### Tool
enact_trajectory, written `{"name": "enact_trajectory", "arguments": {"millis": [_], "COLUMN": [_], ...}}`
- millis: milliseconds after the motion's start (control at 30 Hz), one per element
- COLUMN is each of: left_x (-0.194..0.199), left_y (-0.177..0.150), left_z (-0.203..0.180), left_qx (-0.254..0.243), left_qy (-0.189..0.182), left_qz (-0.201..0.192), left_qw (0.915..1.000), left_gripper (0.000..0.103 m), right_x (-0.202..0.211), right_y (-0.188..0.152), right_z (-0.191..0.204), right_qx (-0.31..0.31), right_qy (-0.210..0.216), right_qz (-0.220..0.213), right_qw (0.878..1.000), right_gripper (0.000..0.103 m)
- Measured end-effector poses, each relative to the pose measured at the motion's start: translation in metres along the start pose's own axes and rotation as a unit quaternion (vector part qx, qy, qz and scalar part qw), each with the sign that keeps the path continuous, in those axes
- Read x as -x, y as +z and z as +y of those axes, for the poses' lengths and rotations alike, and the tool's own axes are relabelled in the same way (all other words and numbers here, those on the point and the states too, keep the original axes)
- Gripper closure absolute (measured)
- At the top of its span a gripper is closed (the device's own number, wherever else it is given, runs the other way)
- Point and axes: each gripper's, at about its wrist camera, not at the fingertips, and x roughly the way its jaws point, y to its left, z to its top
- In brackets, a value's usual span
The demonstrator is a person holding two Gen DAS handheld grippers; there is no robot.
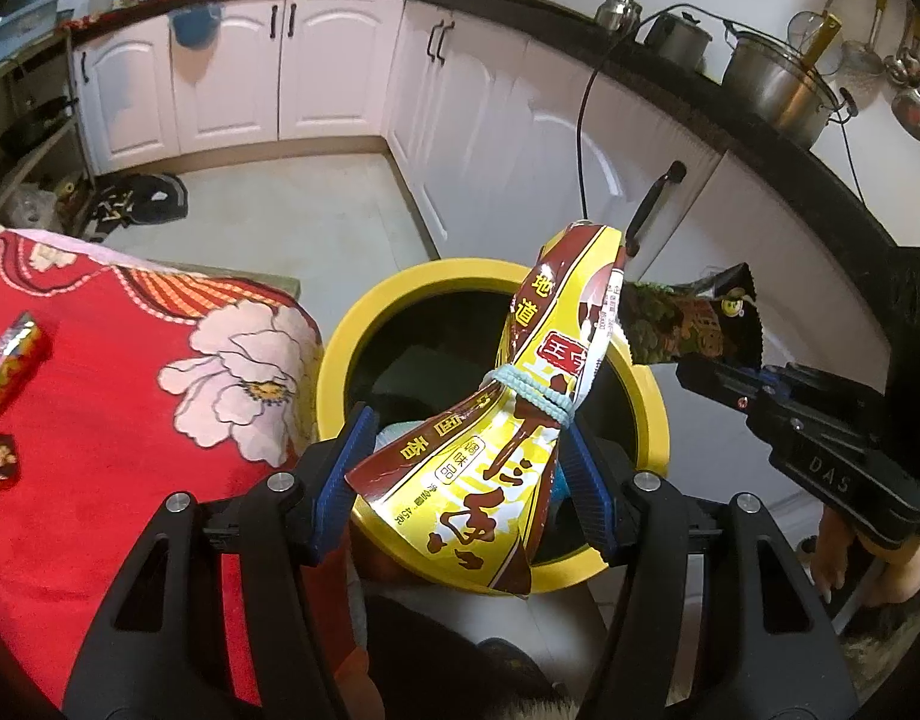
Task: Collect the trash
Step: 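Open both tools to drop the yellow and black wrappers into the bin, then move both open tools back over the wrappers on the table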
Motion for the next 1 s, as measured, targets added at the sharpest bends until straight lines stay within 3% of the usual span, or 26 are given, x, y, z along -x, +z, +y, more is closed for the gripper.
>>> {"name": "enact_trajectory", "arguments": {"millis": [167,233,267,300,567,1000], "left_x": [-0.017,-0.023,-0.025,-0.026,-0.010,0.038], "left_y": [0.001,0.000,0.000,-0.001,-0.001,-0.006], "left_z": [0.002,0.006,0.009,0.012,0.025,0.046], "left_qx": [0.006,0.013,0.020,0.026,0.039,0.063], "left_qy": [-0.003,0.001,0.001,0.004,0.030,0.071], "left_qz": [0.013,0.017,0.019,0.019,0.002,-0.040], "left_qw": [0.9999,0.9998,0.9996,0.9995,0.9988,0.9946], "left_gripper": [0.049,0.042,0.038,0.032,0.011,0.011], "right_x": [-0.013,-0.016,-0.016,-0.016,-0.011,0.008], "right_y": [-0.006,-0.008,-0.008,-0.009,-0.007,-0.001], "right_z": [-0.007,-0.009,-0.010,-0.012,-0.011,0.009], "right_qx": [-0.017,-0.022,-0.026,-0.030,-0.031,-0.003], "right_qy": [-0.001,-0.007,-0.012,-0.014,-0.021,-0.028], "right_qz": [0.016,0.020,0.019,0.018,0.007,-0.033], "right_qw": [1.000,1.000,0.999,0.999,0.999,0.999], "right_gripper": [0.093,0.078,0.066,0.063,0.057,0.037]}}
